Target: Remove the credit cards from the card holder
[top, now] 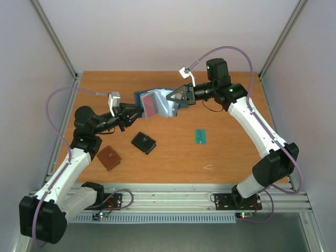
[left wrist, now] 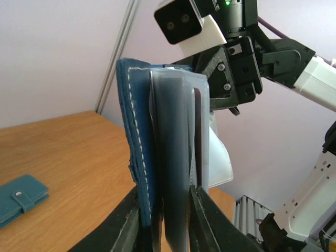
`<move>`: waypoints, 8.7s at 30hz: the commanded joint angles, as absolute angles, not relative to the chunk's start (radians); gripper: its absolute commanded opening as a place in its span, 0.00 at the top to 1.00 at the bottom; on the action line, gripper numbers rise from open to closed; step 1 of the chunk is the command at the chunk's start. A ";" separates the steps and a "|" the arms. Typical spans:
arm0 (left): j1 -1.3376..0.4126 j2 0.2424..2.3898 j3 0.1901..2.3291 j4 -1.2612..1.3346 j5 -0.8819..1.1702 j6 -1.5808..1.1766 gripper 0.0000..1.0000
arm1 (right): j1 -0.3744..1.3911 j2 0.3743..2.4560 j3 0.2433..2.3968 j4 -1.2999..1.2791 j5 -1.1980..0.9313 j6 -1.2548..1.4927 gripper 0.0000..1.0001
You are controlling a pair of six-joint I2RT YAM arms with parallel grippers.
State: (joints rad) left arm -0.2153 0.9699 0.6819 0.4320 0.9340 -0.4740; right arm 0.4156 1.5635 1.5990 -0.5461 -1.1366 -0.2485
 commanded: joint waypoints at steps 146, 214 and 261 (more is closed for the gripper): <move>-0.326 0.849 0.782 -0.299 0.216 -0.291 1.00 | 0.782 1.612 1.801 -0.857 -0.143 -0.282 0.01; -0.209 0.733 0.754 0.234 0.779 -0.509 0.69 | 0.589 1.485 1.674 -0.586 -1.030 -0.193 0.99; -0.254 0.822 0.812 0.342 0.976 -0.559 0.40 | 0.514 1.567 1.810 -0.808 -1.129 -0.415 0.99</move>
